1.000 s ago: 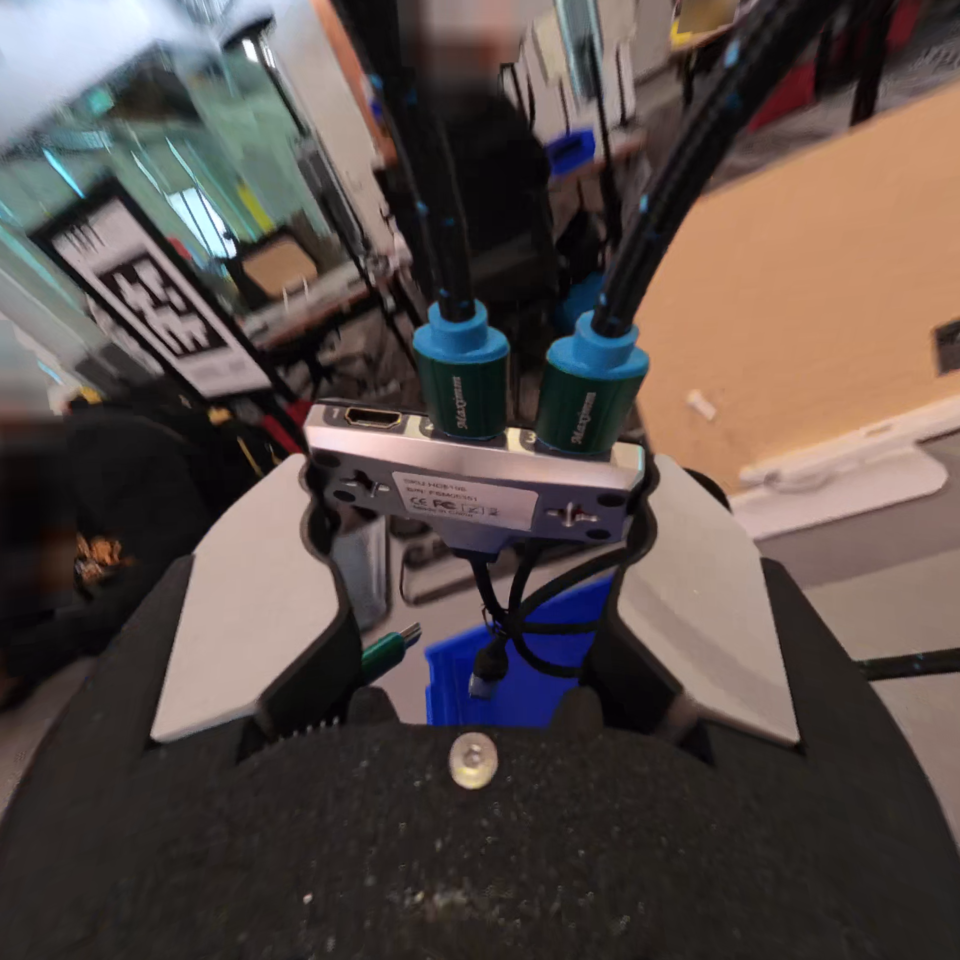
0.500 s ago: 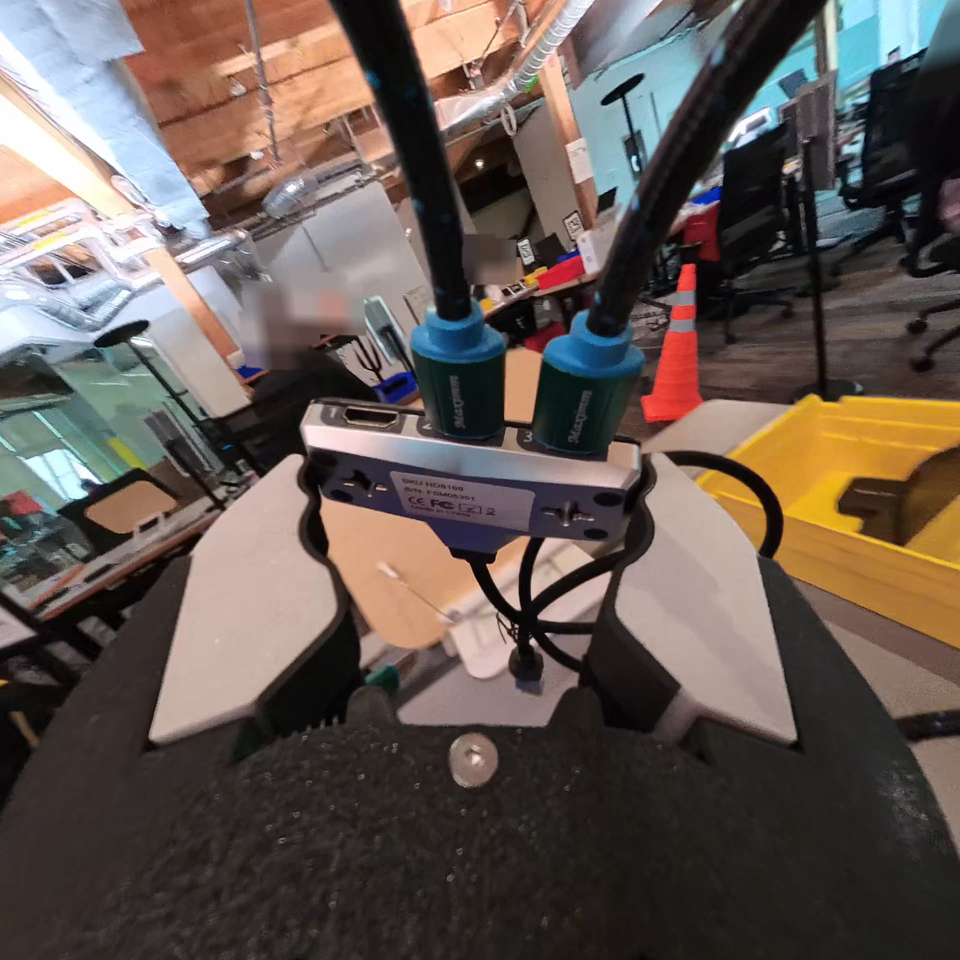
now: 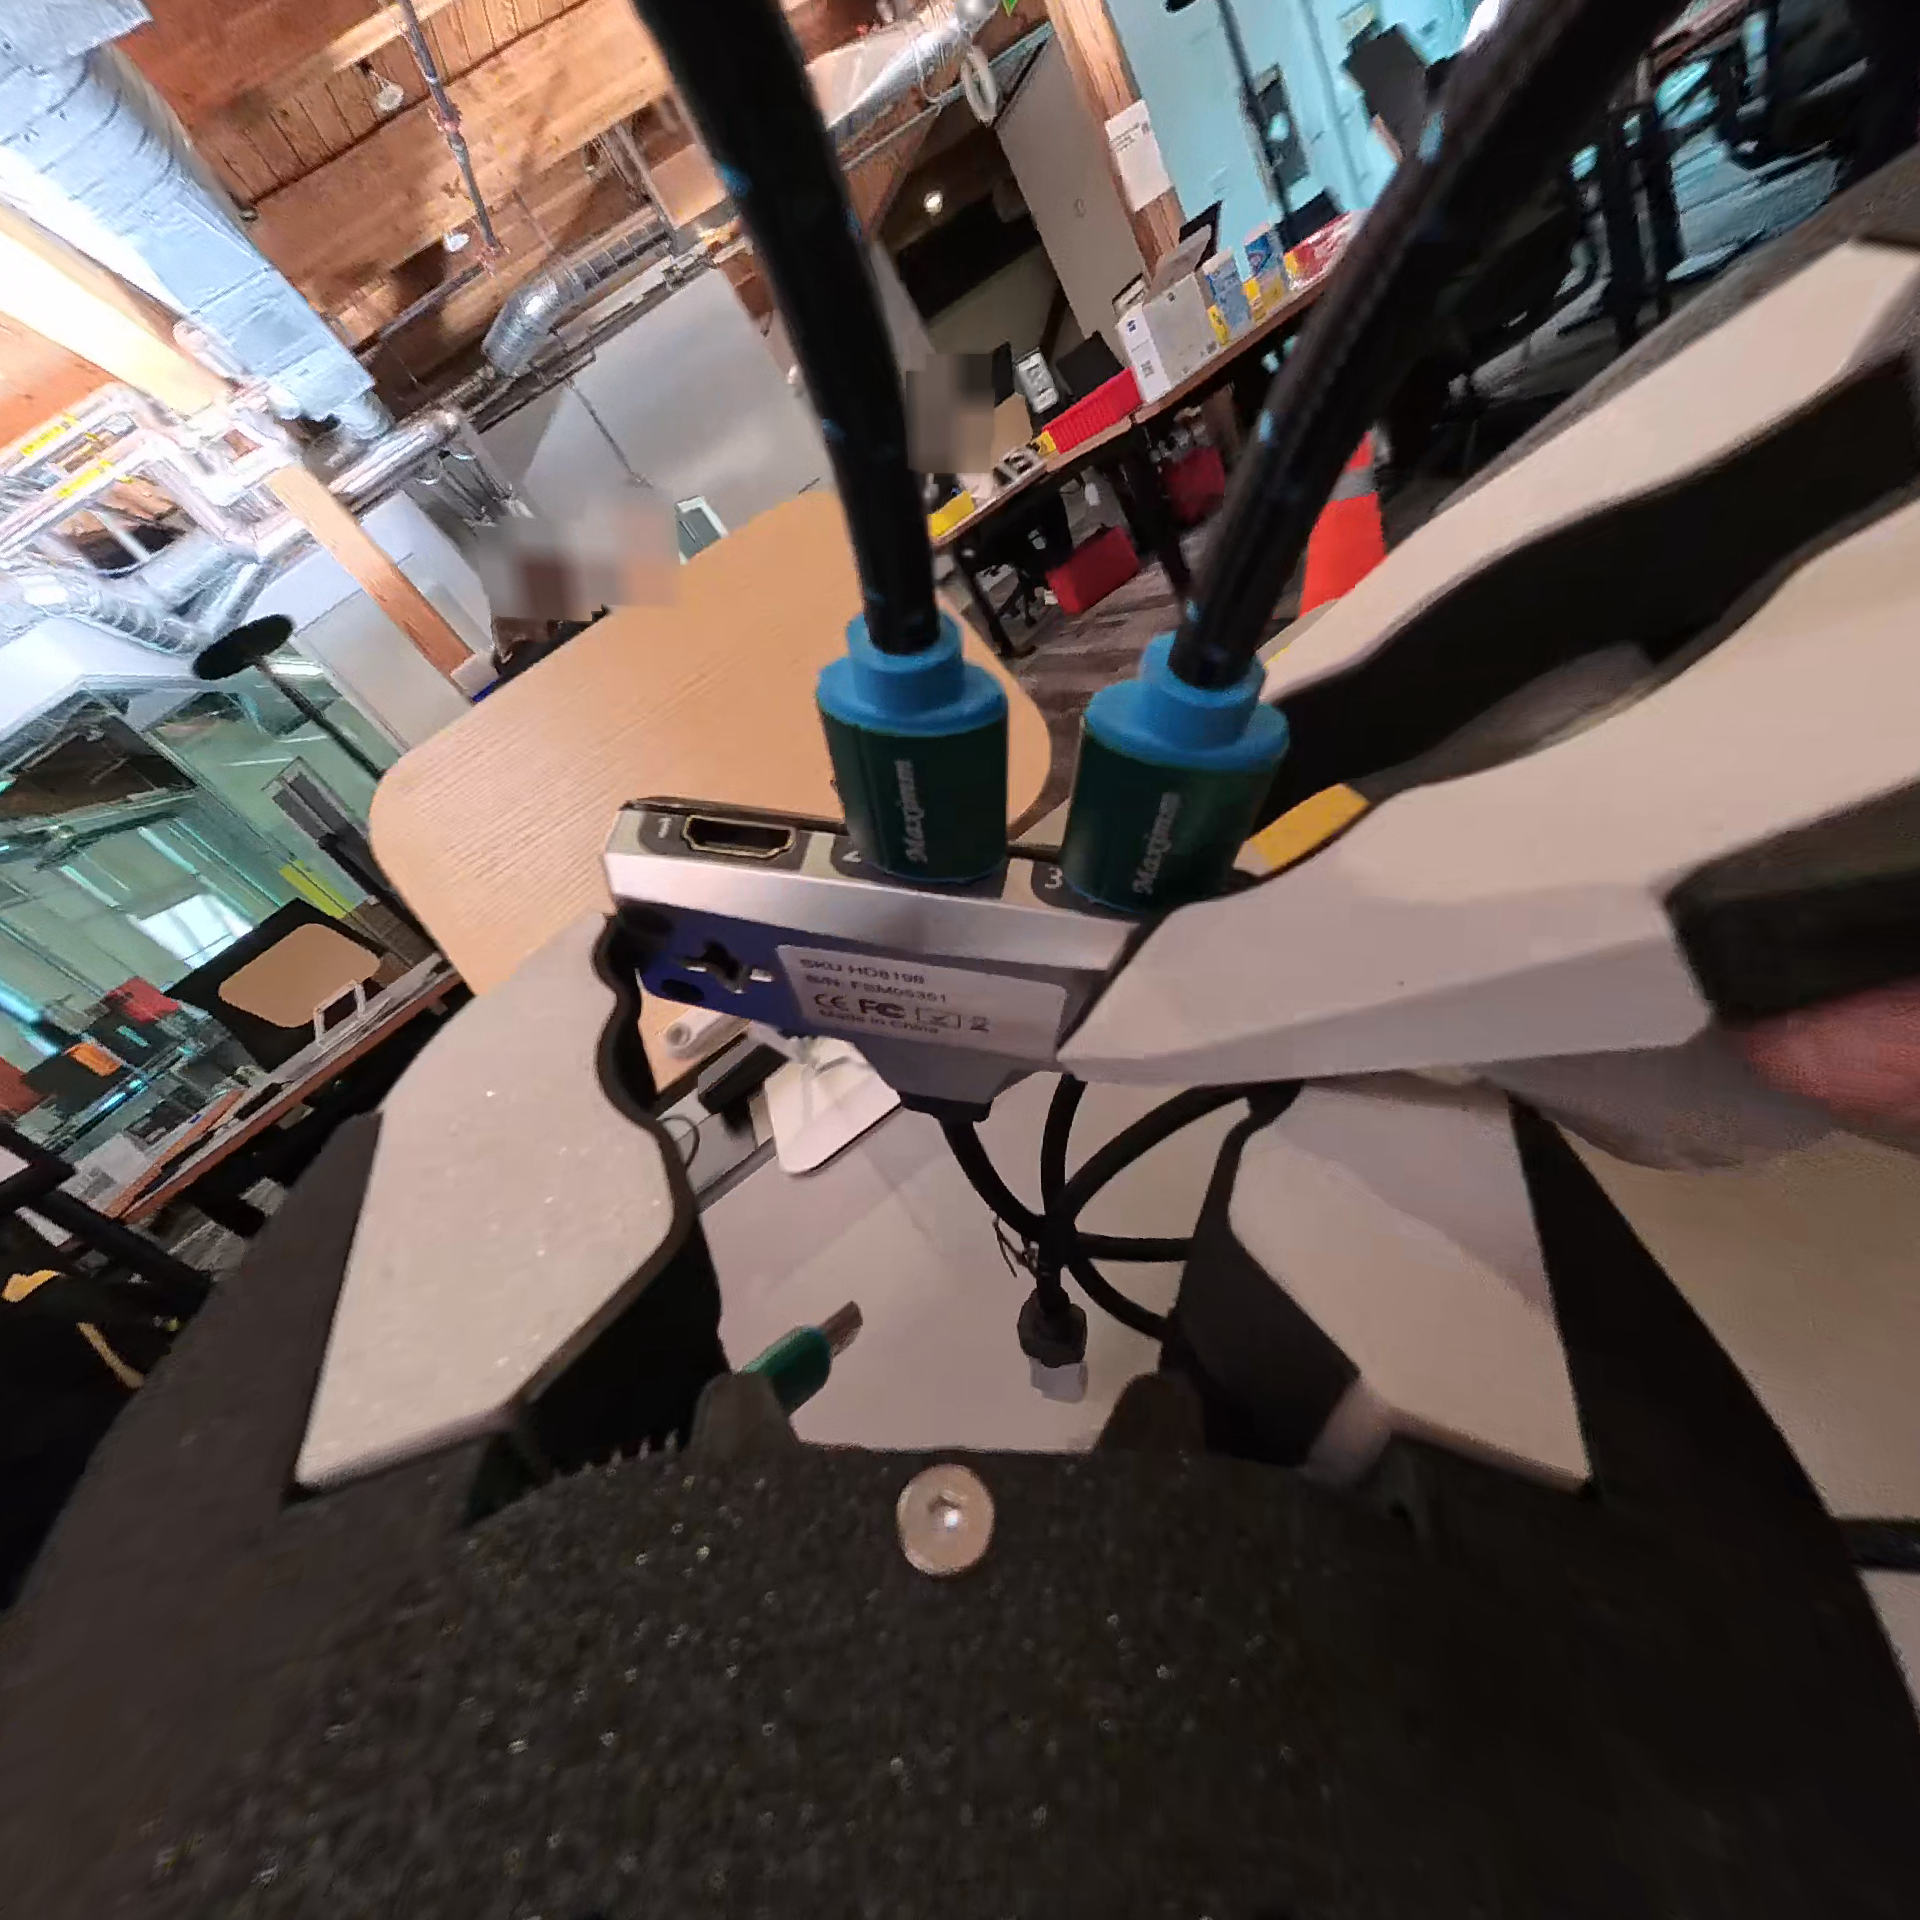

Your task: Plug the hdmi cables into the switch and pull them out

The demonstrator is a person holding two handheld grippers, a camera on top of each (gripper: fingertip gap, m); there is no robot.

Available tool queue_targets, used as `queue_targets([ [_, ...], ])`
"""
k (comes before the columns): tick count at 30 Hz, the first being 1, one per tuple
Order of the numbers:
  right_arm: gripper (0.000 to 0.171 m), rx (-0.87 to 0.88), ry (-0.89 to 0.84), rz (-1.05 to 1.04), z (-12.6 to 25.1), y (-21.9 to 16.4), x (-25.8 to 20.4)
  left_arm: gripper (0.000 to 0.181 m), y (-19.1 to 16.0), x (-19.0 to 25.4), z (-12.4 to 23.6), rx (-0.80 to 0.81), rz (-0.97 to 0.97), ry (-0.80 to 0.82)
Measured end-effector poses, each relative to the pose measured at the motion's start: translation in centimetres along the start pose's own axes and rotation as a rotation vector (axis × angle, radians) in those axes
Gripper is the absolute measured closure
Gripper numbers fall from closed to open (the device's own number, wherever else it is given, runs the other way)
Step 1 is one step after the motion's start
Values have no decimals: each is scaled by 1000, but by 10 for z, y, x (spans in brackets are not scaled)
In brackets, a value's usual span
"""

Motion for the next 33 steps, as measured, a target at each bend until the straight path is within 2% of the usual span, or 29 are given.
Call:
queue_targets([
  [2,149,-7,3,34,-2,-2,-4,69,-4,1,1,-11,1,4],
  [6,152,-43,-31,107,-9,-11,-1,71,-19,2,4,-49,-9,-28],
  [7,153,-47,-49,144,-10,-15,2,77,-25,2,9,-70,-9,-57],
  [9,153,-59,-67,177,-10,-23,10,103,-38,7,22,-91,32,-145],
  [11,153,-53,-50,197,-10,-31,14,128,-54,15,38,-92,150,-278],
  [12,153,-37,-33,204,-9,-34,14,133,-62,17,44,-89,247,-338],
  [14,152,-3,46,214,-7,-37,6,134,-75,16,48,-85,452,-448],
  [16,153,16,149,247,-5,-40,-6,120,-82,10,44,-79,576,-553],
  [20,153,-12,383,219,0,-47,-27,110,-77,-7,47,105,536,-667],
  [23,152,-26,510,158,3,-50,-36,105,-75,-7,57,171,507,-791],
  [26,152,-39,605,128,4,-54,-45,124,-61,-3,74,325,522,-914],
  [30,152,-35,611,150,3,-56,-49,146,-64,6,79,296,463,-989],
  [33,153,-45,600,191,4,-56,-50,152,-66,6,79,290,455,-1019],
])
Point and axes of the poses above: each gripper's, where its closed fingertips meet, z back along the fingers, y out of its top, x = y × z across the jaws, the point moved 6 cm from there along z, back along the fingers
